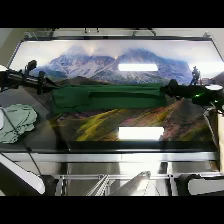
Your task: Fold the shirts.
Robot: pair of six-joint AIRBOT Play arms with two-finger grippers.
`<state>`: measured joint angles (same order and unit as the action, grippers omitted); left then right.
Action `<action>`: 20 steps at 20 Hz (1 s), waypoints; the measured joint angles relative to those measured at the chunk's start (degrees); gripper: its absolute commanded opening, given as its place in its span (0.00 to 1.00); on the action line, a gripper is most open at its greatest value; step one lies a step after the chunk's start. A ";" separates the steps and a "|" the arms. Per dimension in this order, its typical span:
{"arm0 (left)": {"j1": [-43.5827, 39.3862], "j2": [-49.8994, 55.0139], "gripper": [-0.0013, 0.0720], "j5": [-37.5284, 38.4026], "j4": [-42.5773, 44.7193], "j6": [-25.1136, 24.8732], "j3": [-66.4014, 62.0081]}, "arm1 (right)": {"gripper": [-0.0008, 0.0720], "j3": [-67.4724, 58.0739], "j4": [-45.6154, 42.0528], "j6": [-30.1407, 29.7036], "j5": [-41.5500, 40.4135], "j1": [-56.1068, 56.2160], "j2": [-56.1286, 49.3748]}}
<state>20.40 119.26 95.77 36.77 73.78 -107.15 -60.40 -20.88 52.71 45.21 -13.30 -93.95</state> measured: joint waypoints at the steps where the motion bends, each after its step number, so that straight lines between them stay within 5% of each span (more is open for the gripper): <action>1: -0.46 2.47 0.04 -0.22 0.24 0.42 -2.60 | 0.04 -0.90 0.02 -0.50 -1.16 0.55 -1.97; 4: -1.73 8.39 0.05 -0.92 0.72 1.25 -7.91 | 0.04 -2.32 0.00 -2.08 -3.58 1.62 -6.03; 5: -2.01 9.53 0.12 -1.40 0.70 1.27 -8.59 | 0.05 -2.60 -0.20 -2.84 -3.96 1.77 -6.69; 6: -2.16 10.27 0.39 -1.68 0.66 1.27 -8.98 | 0.22 -2.84 -0.33 -3.54 -4.02 1.86 -7.02; 7: -2.21 10.80 0.41 -1.75 0.17 1.44 -9.44 | 0.28 -3.08 -0.79 -4.42 -3.96 1.79 -7.02; 11: -0.87 11.54 0.42 -0.11 -7.43 1.81 -12.57 | 0.61 -4.96 -5.25 -5.20 -0.74 0.02 -4.37; 13: 0.66 10.71 0.42 -0.28 -13.44 2.36 -12.13 | 0.87 -6.29 -9.14 -3.39 0.92 -1.55 -2.49; 17: 3.93 7.06 0.42 -3.69 -26.99 2.78 -7.04 | 0.90 -8.13 -14.08 2.10 2.51 -3.72 -1.60; 18: 4.31 6.29 0.33 -3.78 -28.89 2.78 -6.34 | 0.90 -8.33 -14.53 3.48 2.75 -3.80 -2.19; 19: 4.37 5.70 0.01 -3.43 -30.49 2.78 -6.10 | 0.90 -8.46 -15.15 5.03 3.04 -3.80 -3.15; 20: 4.28 5.33 0.02 -2.93 -31.50 2.75 -6.23 | 0.89 -8.61 -15.41 6.45 3.65 -3.76 -4.20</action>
<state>24.69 124.60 92.84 5.28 76.53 -113.38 -69.01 -36.29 59.16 48.86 -17.06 -98.15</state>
